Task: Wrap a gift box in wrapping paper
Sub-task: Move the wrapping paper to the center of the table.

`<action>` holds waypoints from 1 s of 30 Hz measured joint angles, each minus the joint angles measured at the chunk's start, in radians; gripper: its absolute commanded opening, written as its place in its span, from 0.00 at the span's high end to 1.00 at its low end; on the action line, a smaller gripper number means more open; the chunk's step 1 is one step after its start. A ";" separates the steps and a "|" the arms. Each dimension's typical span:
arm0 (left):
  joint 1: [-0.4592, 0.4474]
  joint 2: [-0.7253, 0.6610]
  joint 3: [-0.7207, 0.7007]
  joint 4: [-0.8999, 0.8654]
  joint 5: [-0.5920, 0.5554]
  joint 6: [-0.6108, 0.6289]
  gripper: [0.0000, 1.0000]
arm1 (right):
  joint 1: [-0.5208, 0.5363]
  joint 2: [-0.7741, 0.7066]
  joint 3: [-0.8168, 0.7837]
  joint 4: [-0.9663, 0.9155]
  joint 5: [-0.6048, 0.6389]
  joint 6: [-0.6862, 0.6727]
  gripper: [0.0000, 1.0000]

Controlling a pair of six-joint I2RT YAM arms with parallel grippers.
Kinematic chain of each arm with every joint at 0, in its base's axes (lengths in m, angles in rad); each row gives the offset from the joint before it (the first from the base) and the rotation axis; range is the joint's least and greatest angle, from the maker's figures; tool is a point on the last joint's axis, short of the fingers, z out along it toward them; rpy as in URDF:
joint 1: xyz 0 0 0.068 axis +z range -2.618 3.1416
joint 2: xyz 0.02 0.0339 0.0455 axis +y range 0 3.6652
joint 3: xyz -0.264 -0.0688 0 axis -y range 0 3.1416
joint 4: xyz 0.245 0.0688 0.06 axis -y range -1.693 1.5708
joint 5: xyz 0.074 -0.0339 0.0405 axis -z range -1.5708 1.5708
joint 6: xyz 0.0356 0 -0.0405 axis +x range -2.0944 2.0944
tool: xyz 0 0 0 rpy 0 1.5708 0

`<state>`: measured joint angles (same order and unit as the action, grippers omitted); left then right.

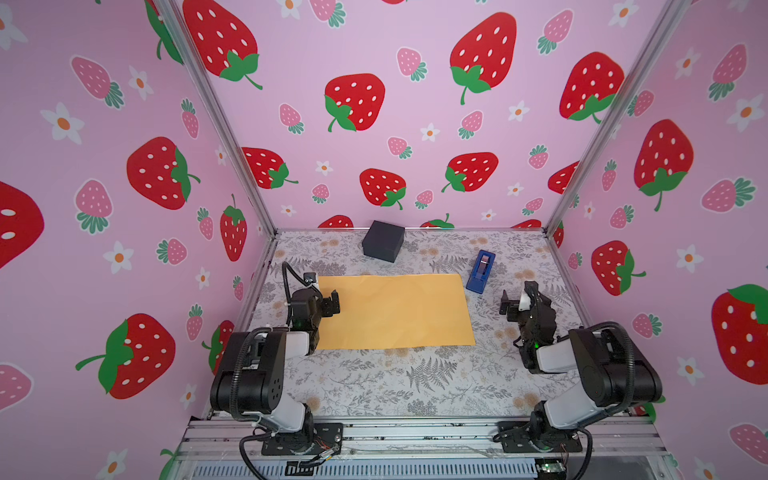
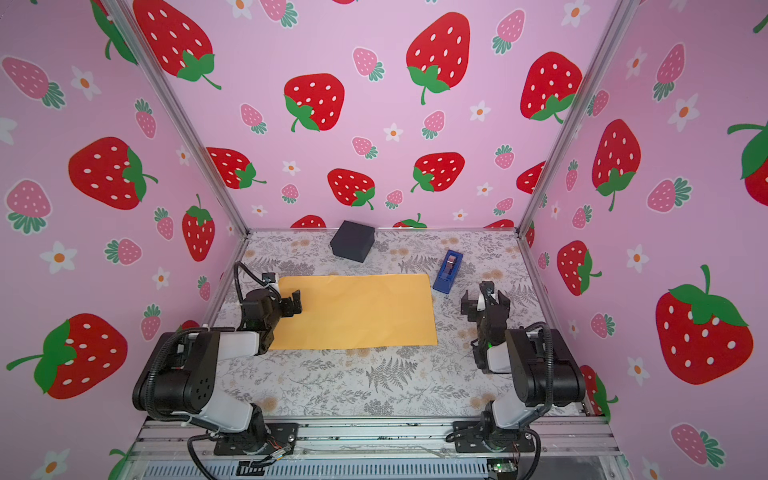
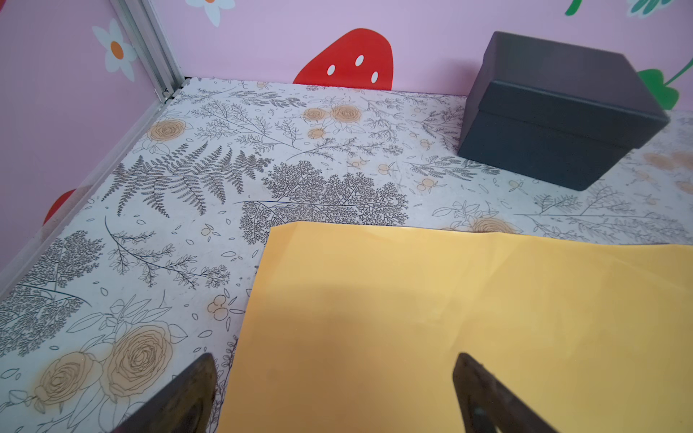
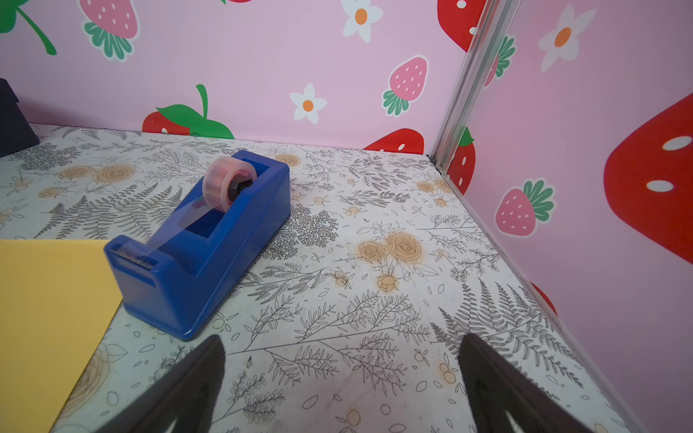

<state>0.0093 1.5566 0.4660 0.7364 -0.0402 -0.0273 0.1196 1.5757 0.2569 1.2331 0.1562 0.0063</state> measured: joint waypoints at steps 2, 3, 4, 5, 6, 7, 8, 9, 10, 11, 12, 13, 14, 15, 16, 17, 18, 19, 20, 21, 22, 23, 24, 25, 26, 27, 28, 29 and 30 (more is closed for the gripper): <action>0.000 0.000 0.000 0.000 0.000 0.000 0.01 | 0.000 0.000 0.000 0.000 0.000 0.000 0.00; 0.000 0.000 0.000 0.000 0.000 0.000 0.01 | 0.000 0.000 0.000 0.000 0.000 0.000 0.00; 0.000 0.000 0.000 0.000 0.000 0.000 0.01 | 0.000 0.000 0.000 0.000 0.000 0.000 0.00; 0.000 0.000 0.000 -0.001 0.000 0.000 0.01 | 0.000 0.000 0.000 0.000 0.000 0.000 0.00; -0.002 -0.002 0.000 -0.005 -0.001 0.000 0.01 | 0.002 -0.002 0.001 -0.003 0.002 0.000 0.00; -0.004 -0.009 0.003 -0.027 -0.003 0.000 0.01 | 0.006 -0.010 0.006 -0.025 0.003 0.000 0.00; -0.006 -0.021 0.009 -0.058 -0.004 0.002 0.01 | 0.007 -0.023 0.016 -0.053 0.004 -0.001 0.00; -0.011 -0.040 0.021 -0.103 -0.005 0.003 0.00 | 0.009 -0.042 0.032 -0.092 0.006 0.000 0.00; -0.017 -0.061 0.040 -0.153 -0.006 0.005 0.00 | 0.011 -0.067 0.053 -0.136 0.008 0.000 0.00; -0.021 -0.076 0.058 -0.187 -0.009 0.005 0.01 | 0.012 -0.087 0.072 -0.171 0.009 0.000 0.00; -0.024 -0.099 0.091 -0.237 -0.014 0.002 0.00 | 0.016 -0.117 0.105 -0.220 0.010 0.005 0.00; -0.027 -0.114 0.121 -0.282 -0.020 -0.004 0.00 | 0.018 -0.140 0.132 -0.263 0.009 0.011 0.00; -0.029 -0.127 0.159 -0.329 -0.024 -0.009 0.00 | 0.021 -0.159 0.158 -0.301 0.006 0.019 0.00; -0.029 -0.135 0.210 -0.386 -0.029 -0.021 0.00 | 0.025 -0.180 0.190 -0.348 -0.008 0.036 0.00; -0.029 -0.137 0.260 -0.442 -0.029 -0.031 0.01 | 0.029 -0.194 0.216 -0.384 -0.018 0.050 0.01; -0.029 -0.134 0.301 -0.489 -0.029 -0.037 0.01 | 0.033 -0.203 0.240 -0.421 -0.034 0.068 0.03; -0.029 -0.126 0.356 -0.555 -0.028 -0.049 0.01 | 0.037 -0.208 0.270 -0.468 -0.058 0.095 0.05; -0.029 -0.113 0.410 -0.620 -0.027 -0.059 0.01 | 0.041 -0.207 0.303 -0.520 -0.087 0.123 0.07; -0.029 -0.097 0.459 -0.679 -0.026 -0.070 0.01 | 0.045 -0.204 0.328 -0.561 -0.109 0.147 0.10; -0.025 -0.072 0.512 -0.742 -0.021 -0.084 0.02 | 0.048 -0.197 0.365 -0.621 -0.152 0.182 0.13; -0.020 -0.045 0.559 -0.797 -0.004 -0.093 0.02 | 0.051 -0.185 0.401 -0.674 -0.184 0.211 0.16; -0.014 -0.022 0.592 -0.839 0.010 -0.103 0.02 | 0.054 -0.171 0.433 -0.720 -0.220 0.238 0.17; -0.003 0.004 0.620 -0.879 0.032 -0.113 0.03 | 0.058 -0.153 0.468 -0.769 -0.257 0.264 0.19; 0.010 0.029 0.638 -0.918 0.055 -0.123 0.04 | 0.064 -0.134 0.499 -0.813 -0.293 0.286 0.21; 0.021 0.051 0.650 -0.949 0.075 -0.130 0.05 | 0.072 -0.117 0.523 -0.848 -0.328 0.303 0.21; 0.029 0.077 0.662 -0.983 0.100 -0.135 0.05 | 0.087 -0.103 0.542 -0.884 -0.362 0.319 0.21; 0.039 0.108 0.674 -1.017 0.127 -0.137 0.06 | 0.105 -0.089 0.557 -0.911 -0.392 0.332 0.21; 0.043 0.133 0.687 -1.044 0.152 -0.139 0.07 | 0.124 -0.077 0.568 -0.933 -0.415 0.341 0.21; 0.045 0.161 0.701 -1.069 0.179 -0.142 0.08 | 0.149 -0.058 0.587 -0.959 -0.438 0.349 0.22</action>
<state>0.0540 1.7176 1.1667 -0.3325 0.1387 -0.1696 0.2687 1.5181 0.8440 0.2741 -0.2821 0.3557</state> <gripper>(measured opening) 0.937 0.787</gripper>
